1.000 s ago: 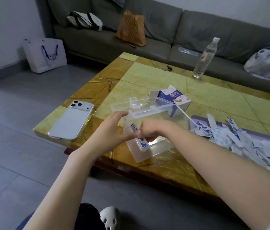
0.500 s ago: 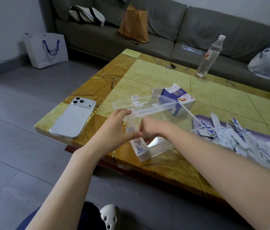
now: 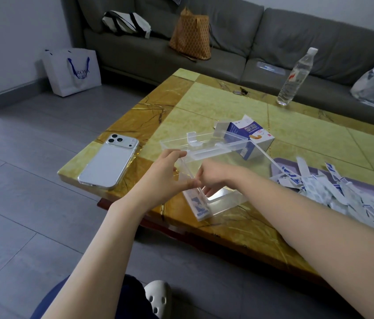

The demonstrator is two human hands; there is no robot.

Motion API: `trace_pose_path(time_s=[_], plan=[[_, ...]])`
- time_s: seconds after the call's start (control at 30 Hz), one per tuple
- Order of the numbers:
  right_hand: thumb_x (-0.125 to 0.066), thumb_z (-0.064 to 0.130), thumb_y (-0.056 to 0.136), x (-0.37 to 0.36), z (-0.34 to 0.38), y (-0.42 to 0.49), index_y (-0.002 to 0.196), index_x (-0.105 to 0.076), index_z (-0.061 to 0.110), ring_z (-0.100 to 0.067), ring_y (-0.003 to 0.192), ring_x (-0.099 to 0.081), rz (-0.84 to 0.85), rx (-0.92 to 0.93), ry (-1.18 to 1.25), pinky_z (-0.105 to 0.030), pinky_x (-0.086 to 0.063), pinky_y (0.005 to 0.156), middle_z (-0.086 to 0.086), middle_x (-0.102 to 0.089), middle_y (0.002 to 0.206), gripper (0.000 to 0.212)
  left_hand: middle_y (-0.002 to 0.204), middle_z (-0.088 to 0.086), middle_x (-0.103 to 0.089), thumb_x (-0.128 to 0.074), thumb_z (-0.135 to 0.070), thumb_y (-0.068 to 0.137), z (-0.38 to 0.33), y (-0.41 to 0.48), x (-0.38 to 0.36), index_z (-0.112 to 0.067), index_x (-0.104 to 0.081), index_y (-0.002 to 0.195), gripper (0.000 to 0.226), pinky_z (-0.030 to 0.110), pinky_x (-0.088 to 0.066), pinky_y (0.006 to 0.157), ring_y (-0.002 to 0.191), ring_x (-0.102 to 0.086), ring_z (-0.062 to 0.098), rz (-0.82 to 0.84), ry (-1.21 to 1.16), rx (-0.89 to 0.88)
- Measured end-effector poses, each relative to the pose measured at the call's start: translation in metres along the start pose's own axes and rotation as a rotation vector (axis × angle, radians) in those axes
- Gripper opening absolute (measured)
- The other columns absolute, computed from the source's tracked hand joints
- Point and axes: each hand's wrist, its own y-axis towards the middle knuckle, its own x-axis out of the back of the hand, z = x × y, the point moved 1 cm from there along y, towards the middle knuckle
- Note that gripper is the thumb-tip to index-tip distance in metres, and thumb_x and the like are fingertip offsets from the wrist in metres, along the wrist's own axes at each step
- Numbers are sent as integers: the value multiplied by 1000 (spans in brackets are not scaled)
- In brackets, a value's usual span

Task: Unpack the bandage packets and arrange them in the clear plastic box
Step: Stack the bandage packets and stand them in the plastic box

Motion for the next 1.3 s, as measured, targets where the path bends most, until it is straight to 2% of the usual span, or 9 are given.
trace_pose_path(time_s=[0.07, 0.27, 0.43, 0.57, 0.7, 0.83, 0.93, 1.17, 1.3], plan=[[-37, 2, 97, 0, -1, -2, 117, -54, -10, -29, 93, -66, 10, 3, 15, -24, -52, 65, -24, -62, 114, 28, 143, -9, -34, -73, -42, 72, -1, 0, 0, -22, -35, 141, 81, 20, -39, 82, 108, -45, 7, 3, 10, 8], [-40, 3, 97, 11, -5, -12, 119, -57, 0, -25, 105, -60, -92, 123, 67, -30, -48, 88, -13, -63, 113, 28, 145, -7, -34, -71, -46, 72, -5, 1, 4, -22, -35, 140, 81, 26, -37, 97, 123, -40, 11, 26, 88, 23], [-41, 22, 99, 24, -24, -29, 112, -60, 8, -23, 103, -57, -543, 297, -7, -39, -45, 93, -6, -63, 111, 28, 143, -4, -36, -70, -45, 76, -19, -1, 8, -27, -36, 140, 75, 49, -25, 110, 133, -29, 21, -9, 282, 17], [-41, 18, 97, 30, -59, -54, 114, -51, 6, -18, 101, -45, -972, 442, -48, -28, -38, 85, -4, -49, 108, 23, 122, -7, -49, -67, -21, 83, -54, -4, 1, -28, -48, 131, 52, 38, -33, 103, 119, -42, 15, -273, 120, -218], [-46, 9, 94, 32, -109, -72, 108, -50, 2, -12, 87, -36, -1159, 427, -109, -20, -29, 76, 2, -40, 94, 17, 115, -4, -48, -61, -9, 87, -91, -5, -37, -18, -56, 119, 34, 30, -43, 90, 105, -49, 14, -347, 88, -449], [-50, 7, 91, 32, -173, -81, 109, -51, 1, -27, 92, -48, -1102, 211, -148, -34, -38, 80, -10, -52, 99, 19, 104, 6, -53, -58, -7, 82, -107, 2, -92, -11, -61, 108, 27, 30, -39, 80, 94, -51, 20, -218, 262, -630], [-56, 16, 91, 30, -218, -93, 117, -49, 3, -29, 107, -49, -964, 52, -175, -37, -39, 88, -13, -53, 113, 30, 103, 7, -55, -59, -8, 82, -110, 9, -127, -11, -62, 109, 27, 35, -38, 81, 95, -54, 28, -50, 389, -621], [-70, 59, 67, 28, -264, -113, 141, -27, 15, -23, 132, -32, -625, -225, -258, -33, -30, 106, -6, -35, 142, 97, 137, 3, -40, -41, -34, 97, -115, 22, -185, -15, -40, 135, 42, 32, -30, 102, 124, -38, 22, 191, 610, -541], [-73, 54, 68, 29, -272, -112, 139, -29, 20, -21, 129, -36, -553, -227, -162, -35, -38, 99, -3, -34, 143, 90, 150, 8, -26, -37, -42, 97, -116, 31, -206, -13, -18, 146, 60, 34, -26, 108, 135, -27, 25, 255, 684, -444]])
